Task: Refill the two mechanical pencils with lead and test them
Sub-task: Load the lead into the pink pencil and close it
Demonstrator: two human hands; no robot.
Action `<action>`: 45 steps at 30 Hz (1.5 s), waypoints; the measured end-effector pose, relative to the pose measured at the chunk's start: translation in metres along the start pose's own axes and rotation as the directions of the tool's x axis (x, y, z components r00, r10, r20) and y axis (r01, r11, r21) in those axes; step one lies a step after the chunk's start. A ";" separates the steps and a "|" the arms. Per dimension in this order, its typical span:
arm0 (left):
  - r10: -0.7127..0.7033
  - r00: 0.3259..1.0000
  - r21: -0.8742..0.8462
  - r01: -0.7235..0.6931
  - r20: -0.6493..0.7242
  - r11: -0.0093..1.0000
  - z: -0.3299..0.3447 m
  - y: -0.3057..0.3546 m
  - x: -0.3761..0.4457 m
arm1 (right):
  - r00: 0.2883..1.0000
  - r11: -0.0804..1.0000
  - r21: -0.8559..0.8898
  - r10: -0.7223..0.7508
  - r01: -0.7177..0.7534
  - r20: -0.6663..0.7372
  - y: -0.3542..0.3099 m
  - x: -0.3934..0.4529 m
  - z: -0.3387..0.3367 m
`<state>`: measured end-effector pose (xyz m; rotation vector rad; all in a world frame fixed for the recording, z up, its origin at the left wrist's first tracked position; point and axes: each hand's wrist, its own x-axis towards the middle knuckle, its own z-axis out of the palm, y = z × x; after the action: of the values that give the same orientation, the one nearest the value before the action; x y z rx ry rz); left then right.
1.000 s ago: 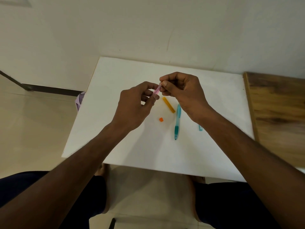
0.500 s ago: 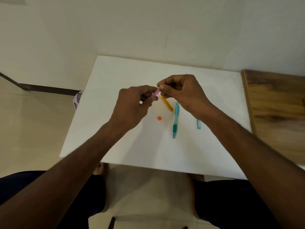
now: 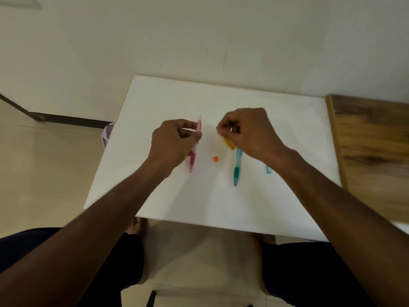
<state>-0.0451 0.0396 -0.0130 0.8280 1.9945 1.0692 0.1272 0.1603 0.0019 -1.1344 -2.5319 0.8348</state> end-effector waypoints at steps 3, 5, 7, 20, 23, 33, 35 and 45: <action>-0.030 0.999 0.030 0.030 -0.023 0.999 -0.001 -0.005 0.003 | 0.967 0.984 -0.156 -0.042 0.084 0.252 0.003 -0.004 0.009; -0.017 1.000 0.061 0.018 -0.025 0.998 0.000 -0.008 0.003 | 0.935 0.976 -0.181 -0.051 0.122 0.351 0.004 -0.006 0.016; 0.005 1.000 0.107 -0.003 -0.024 0.994 0.001 -0.009 0.002 | 0.916 0.969 -0.196 -0.063 0.152 0.396 0.005 -0.008 0.020; 0.023 1.000 0.209 -0.026 0.016 0.978 0.003 -0.014 0.001 | 0.940 0.975 -0.137 -0.121 0.172 0.319 0.007 -0.008 0.018; 0.108 0.994 0.311 -0.094 -0.026 0.946 0.004 -0.012 0.002 | 0.989 0.994 0.018 -0.111 0.110 0.099 0.003 -0.006 0.009; 0.177 0.981 0.108 -0.185 0.075 0.977 0.009 0.004 -0.002 | 0.966 0.969 0.023 -0.241 0.244 -0.099 -0.007 -0.007 0.006; 0.174 0.983 0.142 -0.182 0.063 0.973 0.007 0.003 -0.001 | 0.960 0.963 -0.010 -0.271 0.271 -0.074 -0.005 -0.006 0.008; 0.236 0.968 0.102 -0.227 -0.086 0.968 0.001 0.010 -0.001 | 0.995 0.955 -0.281 0.093 -0.098 -0.029 0.021 0.002 0.017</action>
<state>-0.0422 0.0438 -0.0046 1.0989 2.0786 1.1762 0.1317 0.1663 -0.0243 -1.3508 -2.6623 0.4906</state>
